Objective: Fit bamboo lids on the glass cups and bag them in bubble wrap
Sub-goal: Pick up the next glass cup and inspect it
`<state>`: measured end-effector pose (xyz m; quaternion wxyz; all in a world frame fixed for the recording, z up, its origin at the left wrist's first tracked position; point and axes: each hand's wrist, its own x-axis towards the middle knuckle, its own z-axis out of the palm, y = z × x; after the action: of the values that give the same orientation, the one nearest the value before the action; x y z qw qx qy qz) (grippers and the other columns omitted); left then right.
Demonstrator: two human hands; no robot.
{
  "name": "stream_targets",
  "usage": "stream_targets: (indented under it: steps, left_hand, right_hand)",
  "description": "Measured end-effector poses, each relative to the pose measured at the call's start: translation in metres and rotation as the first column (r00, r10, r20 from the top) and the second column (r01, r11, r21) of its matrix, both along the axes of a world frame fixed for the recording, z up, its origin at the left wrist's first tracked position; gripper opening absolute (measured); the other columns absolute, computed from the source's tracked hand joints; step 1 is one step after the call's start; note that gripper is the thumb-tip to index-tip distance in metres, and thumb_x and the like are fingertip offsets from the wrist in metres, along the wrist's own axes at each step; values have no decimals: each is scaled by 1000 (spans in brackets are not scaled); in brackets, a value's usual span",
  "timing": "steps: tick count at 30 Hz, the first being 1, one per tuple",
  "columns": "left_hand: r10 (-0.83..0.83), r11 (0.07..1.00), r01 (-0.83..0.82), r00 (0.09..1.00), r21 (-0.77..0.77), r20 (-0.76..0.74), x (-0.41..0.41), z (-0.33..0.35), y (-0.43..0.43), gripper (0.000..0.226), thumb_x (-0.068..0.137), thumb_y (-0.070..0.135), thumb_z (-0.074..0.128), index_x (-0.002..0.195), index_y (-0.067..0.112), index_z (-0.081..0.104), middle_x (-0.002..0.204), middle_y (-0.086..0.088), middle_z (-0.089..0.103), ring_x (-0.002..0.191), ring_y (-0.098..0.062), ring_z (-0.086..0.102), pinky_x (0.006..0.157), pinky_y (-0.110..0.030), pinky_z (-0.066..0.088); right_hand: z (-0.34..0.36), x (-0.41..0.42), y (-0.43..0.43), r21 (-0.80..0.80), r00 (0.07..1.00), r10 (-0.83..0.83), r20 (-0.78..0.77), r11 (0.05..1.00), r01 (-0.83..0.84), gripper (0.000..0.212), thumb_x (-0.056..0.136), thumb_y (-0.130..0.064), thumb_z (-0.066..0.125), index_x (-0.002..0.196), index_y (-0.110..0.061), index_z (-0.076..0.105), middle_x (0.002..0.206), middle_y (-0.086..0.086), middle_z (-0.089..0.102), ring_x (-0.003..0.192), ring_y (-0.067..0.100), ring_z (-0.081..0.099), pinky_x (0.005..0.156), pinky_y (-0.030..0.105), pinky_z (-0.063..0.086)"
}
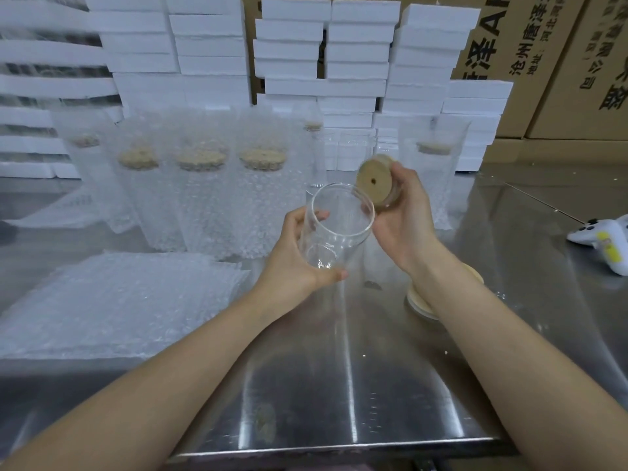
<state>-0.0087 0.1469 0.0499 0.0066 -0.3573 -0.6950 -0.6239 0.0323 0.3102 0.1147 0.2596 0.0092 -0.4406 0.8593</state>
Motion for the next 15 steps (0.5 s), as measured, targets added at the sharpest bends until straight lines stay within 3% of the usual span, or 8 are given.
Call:
stream_targets:
  steps: [3, 6, 10, 15]
  left_hand:
    - [-17, 1000, 17, 1000, 7, 18, 3, 0, 2, 81, 57, 7, 91, 121, 26, 46, 126, 20, 54, 115, 5, 53, 91, -10, 43]
    - [-29, 999, 28, 999, 20, 35, 4, 1, 4, 77, 58, 5, 90, 119, 21, 47, 124, 19, 55, 111, 8, 55, 87, -8, 43]
    - [-17, 1000, 17, 998, 9, 57, 4, 2, 3, 74, 61, 11, 90, 118, 29, 46, 124, 18, 54, 118, 8, 50, 95, -19, 43]
    - [-18, 999, 22, 997, -40, 81, 1, 3, 1, 82, 64, 22, 89, 130, 30, 41, 129, 21, 51, 119, 11, 46, 97, -20, 42]
  right_hand:
    - [8, 10, -5, 361, 952, -233, -201, 886, 293, 24, 84, -33, 62, 104, -20, 64, 100, -12, 66, 94, 7, 60, 79, 22, 44]
    - [9, 19, -10, 581, 869, -253, -426, 660, 477, 23, 84, -31, 62, 105, -22, 64, 107, -1, 62, 100, 9, 59, 87, 25, 47]
    - [2, 21, -19, 755, 840, -183, -511, 372, 541, 25, 86, -26, 62, 108, -14, 64, 115, 10, 57, 112, 18, 56, 98, 34, 45]
    - [0, 22, -23, 814, 855, -174, -488, 261, 518, 33, 85, -24, 62, 111, -5, 64, 122, 15, 55, 117, 18, 53, 101, 28, 41]
